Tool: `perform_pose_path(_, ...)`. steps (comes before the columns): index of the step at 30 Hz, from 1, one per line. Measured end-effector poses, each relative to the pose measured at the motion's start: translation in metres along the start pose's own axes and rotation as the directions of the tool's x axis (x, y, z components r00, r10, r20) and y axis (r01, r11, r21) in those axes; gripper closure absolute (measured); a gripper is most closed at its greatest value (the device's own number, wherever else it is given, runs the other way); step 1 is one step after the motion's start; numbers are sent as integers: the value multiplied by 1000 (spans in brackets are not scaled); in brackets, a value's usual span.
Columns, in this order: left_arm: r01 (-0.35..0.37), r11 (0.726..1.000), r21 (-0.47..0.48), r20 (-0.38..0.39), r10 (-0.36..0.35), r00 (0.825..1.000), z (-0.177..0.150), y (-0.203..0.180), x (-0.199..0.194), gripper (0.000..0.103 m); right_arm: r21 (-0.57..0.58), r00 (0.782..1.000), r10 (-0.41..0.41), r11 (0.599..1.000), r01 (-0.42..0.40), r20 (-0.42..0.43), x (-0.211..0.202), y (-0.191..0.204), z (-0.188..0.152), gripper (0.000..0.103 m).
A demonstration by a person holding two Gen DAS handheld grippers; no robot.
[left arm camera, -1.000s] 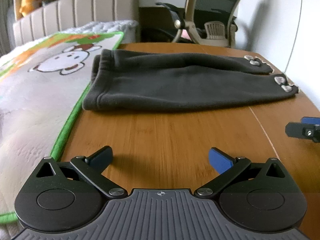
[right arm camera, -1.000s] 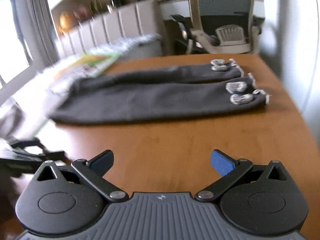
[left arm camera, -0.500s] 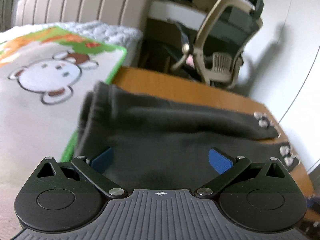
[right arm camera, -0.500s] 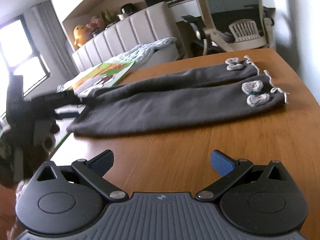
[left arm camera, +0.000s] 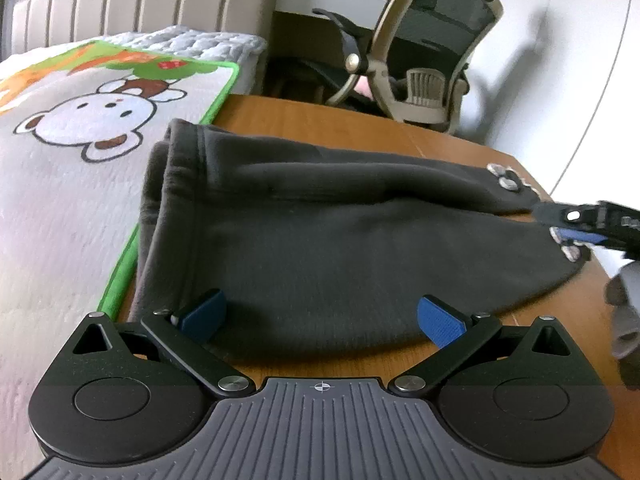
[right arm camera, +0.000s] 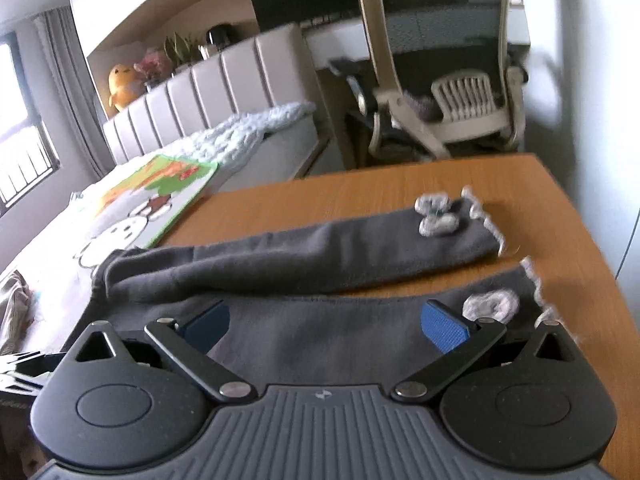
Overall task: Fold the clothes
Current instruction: 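Move both open grippers back over the folded sweatpants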
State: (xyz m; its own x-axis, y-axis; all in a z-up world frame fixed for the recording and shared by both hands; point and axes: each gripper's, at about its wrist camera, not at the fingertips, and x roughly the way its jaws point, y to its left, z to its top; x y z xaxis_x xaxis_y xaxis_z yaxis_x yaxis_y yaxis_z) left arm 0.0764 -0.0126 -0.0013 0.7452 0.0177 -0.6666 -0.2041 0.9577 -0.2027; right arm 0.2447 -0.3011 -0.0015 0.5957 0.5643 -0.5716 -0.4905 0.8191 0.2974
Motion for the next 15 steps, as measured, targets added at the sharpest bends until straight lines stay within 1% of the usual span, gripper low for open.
perform_pose_path(2, 15, 1000, -5, 6, -15, 1000, -6, 2, -7, 0, 5, 998, 6, 1000, -6, -68, 10, 2, -9, 4)
perform_pose_path(3, 22, 1000, -7, 10, -22, 1000, -10, 3, -11, 0, -15, 998, -4, 1000, 3, -70, 11, 4, -14, 4)
perform_pose_path(5, 31, 999, -12, 16, -31, 999, -16, 4, -17, 0, -102, 998, -35, 994, 29, -59, 5, 14, -25, 4)
perform_pose_path(7, 34, 999, -14, 19, -34, 999, -23, 3, -24, 0, -139, 997, -46, 990, 36, -66, -2, 20, -35, 4)
perform_pose_path(15, 43, 999, -2, 15, -43, 999, -53, -10, -55, 0, -178, 996, -47, 984, 34, -73, -39, 26, -64, 4)
